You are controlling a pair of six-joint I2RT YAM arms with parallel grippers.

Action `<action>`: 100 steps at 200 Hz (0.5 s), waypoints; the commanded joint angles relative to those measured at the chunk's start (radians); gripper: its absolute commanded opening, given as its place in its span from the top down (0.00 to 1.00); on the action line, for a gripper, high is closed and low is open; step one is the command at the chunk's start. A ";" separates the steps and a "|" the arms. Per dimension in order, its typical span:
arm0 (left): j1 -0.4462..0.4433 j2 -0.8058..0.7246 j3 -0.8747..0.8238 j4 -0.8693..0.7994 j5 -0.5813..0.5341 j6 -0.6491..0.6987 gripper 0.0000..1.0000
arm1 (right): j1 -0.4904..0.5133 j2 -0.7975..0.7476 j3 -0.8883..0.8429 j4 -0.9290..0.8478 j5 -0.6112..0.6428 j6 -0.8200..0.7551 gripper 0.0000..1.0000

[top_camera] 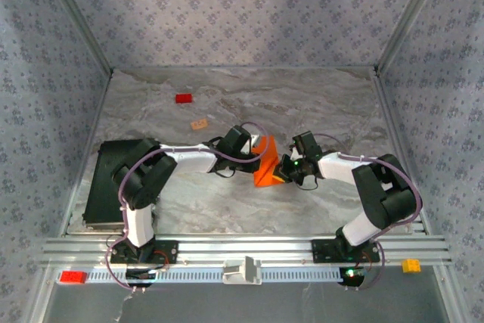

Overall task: Fold a paper plane with a square sheet of paper (pick it up from the middle)
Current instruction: Fold the triangle a second time at the center of the table.

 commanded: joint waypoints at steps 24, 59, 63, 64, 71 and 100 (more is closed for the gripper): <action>0.007 0.007 0.011 -0.012 -0.008 0.015 1.00 | 0.003 0.024 0.001 -0.081 0.043 -0.018 0.95; 0.009 0.010 0.010 -0.016 -0.010 0.009 1.00 | 0.004 0.021 -0.001 -0.083 0.046 -0.020 0.95; 0.008 0.011 0.010 -0.016 -0.010 0.009 1.00 | 0.003 0.021 -0.001 -0.084 0.044 -0.021 0.95; 0.008 0.011 0.010 -0.016 -0.010 0.009 1.00 | 0.004 0.021 0.000 -0.084 0.045 -0.021 0.96; 0.007 0.014 0.013 -0.017 -0.007 0.009 0.99 | 0.003 0.020 0.000 -0.084 0.045 -0.020 0.95; 0.008 0.016 0.013 -0.023 -0.007 0.007 1.00 | 0.004 0.018 0.000 -0.085 0.046 -0.020 0.95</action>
